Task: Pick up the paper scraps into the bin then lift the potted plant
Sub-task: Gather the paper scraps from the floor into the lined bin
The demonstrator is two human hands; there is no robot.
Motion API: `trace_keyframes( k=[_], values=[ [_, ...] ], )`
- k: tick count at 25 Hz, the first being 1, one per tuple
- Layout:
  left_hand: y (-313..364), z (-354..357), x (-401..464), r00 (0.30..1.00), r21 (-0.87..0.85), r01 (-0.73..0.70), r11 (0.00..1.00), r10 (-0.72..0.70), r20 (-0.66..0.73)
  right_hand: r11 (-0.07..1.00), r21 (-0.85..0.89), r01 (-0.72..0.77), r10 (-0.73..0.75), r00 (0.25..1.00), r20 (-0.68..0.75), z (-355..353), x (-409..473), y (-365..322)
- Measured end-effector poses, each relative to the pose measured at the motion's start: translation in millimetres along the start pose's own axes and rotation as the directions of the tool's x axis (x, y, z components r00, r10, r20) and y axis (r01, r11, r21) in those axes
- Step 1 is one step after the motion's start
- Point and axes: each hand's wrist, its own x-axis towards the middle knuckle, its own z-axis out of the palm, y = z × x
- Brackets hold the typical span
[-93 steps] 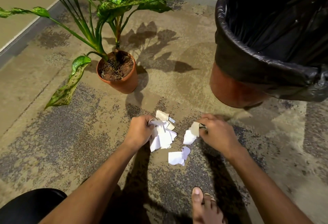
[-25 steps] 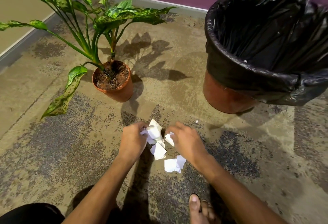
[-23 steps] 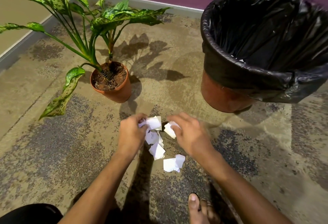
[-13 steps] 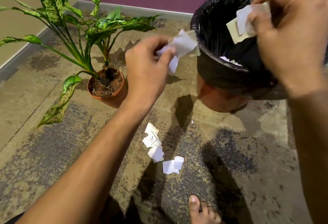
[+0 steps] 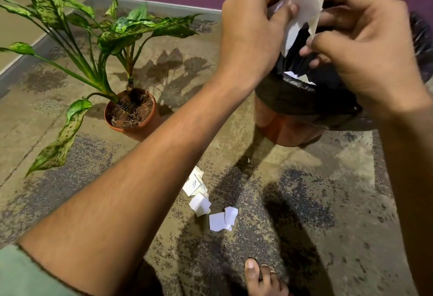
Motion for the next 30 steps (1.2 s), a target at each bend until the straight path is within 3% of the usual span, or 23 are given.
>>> trace_keyframes(
  k=[5, 8, 13, 16, 21, 23, 26, 28, 30],
  values=[
    [-2.0, 11.8, 4.8, 0.996, -0.036, 0.062, 0.997, -0.059, 0.072, 0.996, 0.075, -0.040, 0.040, 0.999, 0.004, -7.5, 3.9, 6.0],
    [-1.8, 18.6, 7.3, 0.984, 0.006, 0.070, 0.998, -0.070, 0.161, 0.993, 0.056, -0.106, 0.114, 0.979, -0.168, -11.3, 12.2, 18.7],
    [-7.9, 29.1, 16.1, 0.976, 0.056, 0.127, 0.990, -0.134, 0.170, 0.965, -0.131, -0.227, 0.160, 0.907, -0.390, -39.3, 18.7, 45.5],
    [-12.2, 33.2, 21.1, 0.975, 0.099, 0.137, 0.986, -0.152, 0.160, 0.922, -0.250, -0.296, 0.163, 0.882, -0.442, -51.7, 21.4, 56.2],
    [-10.1, 35.8, 12.4, 0.952, 0.187, 0.029, 0.982, -0.084, 0.293, 0.784, -0.555, -0.277, 0.157, 0.954, -0.254, -52.5, 5.7, 47.0],
    [-11.4, 25.8, 1.5, 0.964, 0.183, -0.030, 0.983, -0.019, 0.264, 0.808, -0.557, -0.192, 0.092, 0.975, -0.202, -49.5, -2.4, 38.5],
    [-28.7, 0.5, -29.4, 0.995, 0.128, -0.017, 0.992, 0.004, 0.103, 0.890, -0.446, -0.093, 0.040, 0.991, -0.127, -37.7, -23.1, 14.2],
    [-48.0, -18.9, -63.5, 1.000, 0.113, 0.019, 0.993, -0.017, -0.017, 0.938, -0.337, -0.084, 0.109, 0.993, 0.054, -19.9, -47.6, -2.1],
    [-71.8, -38.0, -102.6, 0.999, 0.162, 0.044, 0.986, -0.045, -0.001, 0.924, -0.360, -0.133, 0.269, 0.892, 0.362, 6.7, -74.2, -0.6]
  ],
)
